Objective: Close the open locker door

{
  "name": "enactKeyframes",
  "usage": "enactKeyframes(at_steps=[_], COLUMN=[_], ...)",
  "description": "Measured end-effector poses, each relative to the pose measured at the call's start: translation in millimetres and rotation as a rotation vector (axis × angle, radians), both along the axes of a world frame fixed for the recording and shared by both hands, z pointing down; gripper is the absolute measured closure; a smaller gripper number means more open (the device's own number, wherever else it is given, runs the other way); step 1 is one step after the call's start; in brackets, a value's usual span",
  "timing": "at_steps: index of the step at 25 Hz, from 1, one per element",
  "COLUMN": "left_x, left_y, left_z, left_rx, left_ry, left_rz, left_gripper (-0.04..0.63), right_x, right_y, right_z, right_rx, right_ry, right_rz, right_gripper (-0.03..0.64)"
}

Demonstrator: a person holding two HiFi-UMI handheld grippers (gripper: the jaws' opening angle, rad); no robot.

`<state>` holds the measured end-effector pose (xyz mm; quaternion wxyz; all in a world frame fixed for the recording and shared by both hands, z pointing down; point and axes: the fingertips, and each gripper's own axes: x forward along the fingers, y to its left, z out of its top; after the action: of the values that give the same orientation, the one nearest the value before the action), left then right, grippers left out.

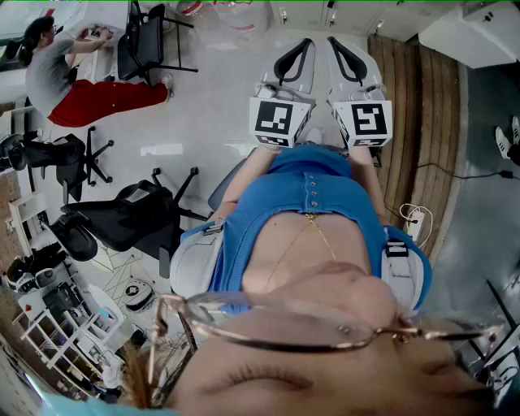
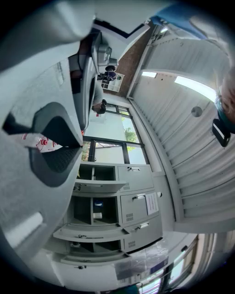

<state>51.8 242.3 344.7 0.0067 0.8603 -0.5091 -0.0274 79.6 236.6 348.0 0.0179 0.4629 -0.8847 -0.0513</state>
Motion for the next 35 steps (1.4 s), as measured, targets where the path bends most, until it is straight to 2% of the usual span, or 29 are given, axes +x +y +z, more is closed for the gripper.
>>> enactKeyframes(at_steps=[8, 15, 20, 28, 35], left_x=[4.9, -16.8, -21.6, -37.8, -62.6], left_y=[-9.0, -37.6, -78.5, -156.5, -201.0], left_z=[4.7, 10.5, 6.1, -7.1, -5.0], left_rx=[0.002, -0.011, 0.011, 0.035, 0.029], left_ry=[0.021, 0.049, 0.033, 0.042, 0.03], left_rz=[-0.02, -0.079, -0.041, 0.031, 0.069], left_gripper=[0.594, 0.594, 0.594, 0.594, 0.594], right_x=[12.8, 1.5, -7.7, -22.3, -32.8], right_y=[-8.5, -31.0, -66.0, -141.9, -190.4], right_z=[2.8, -12.5, -8.4, -8.4, -5.3], right_rx=[0.005, 0.051, 0.052, 0.042, 0.036], right_ry=[-0.037, -0.036, -0.002, -0.012, -0.004], right_rz=[-0.024, -0.077, -0.041, 0.014, 0.071], right_gripper=[0.614, 0.614, 0.614, 0.614, 0.614])
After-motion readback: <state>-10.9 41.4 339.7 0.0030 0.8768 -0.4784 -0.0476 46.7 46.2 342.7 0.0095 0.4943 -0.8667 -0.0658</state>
